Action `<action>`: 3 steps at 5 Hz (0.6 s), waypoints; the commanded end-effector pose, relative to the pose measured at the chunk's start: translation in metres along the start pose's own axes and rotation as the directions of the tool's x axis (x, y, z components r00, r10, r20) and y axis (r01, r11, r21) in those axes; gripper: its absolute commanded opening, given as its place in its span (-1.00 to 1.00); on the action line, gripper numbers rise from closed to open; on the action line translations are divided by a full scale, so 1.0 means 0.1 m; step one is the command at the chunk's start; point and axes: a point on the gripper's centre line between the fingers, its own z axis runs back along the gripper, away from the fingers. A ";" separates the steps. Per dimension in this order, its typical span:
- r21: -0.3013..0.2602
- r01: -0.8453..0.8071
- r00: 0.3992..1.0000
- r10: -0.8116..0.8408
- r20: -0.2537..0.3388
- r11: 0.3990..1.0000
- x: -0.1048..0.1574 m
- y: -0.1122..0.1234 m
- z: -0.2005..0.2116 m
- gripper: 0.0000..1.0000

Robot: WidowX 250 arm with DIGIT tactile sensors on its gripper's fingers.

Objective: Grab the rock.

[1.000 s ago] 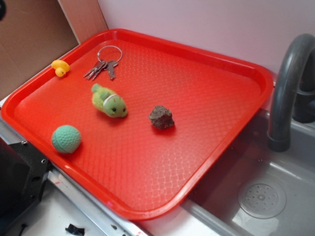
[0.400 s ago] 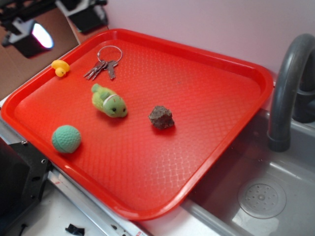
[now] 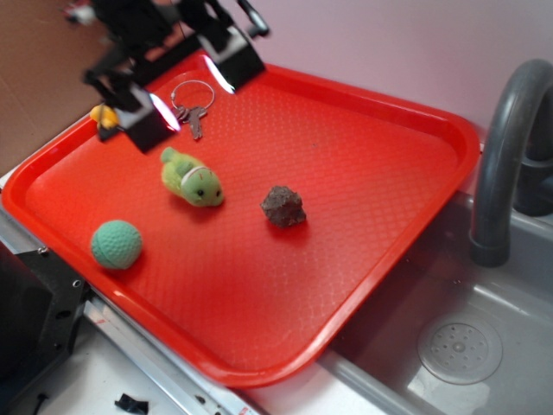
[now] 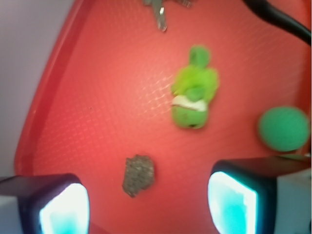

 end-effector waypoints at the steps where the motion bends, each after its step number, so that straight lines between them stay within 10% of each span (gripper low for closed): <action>1: 0.068 0.031 0.998 -0.027 -0.061 0.997 0.09 -0.22 -0.47 1.00; 3: 0.111 0.153 0.980 -0.137 -0.146 0.982 -0.18 -0.27 -0.84 1.00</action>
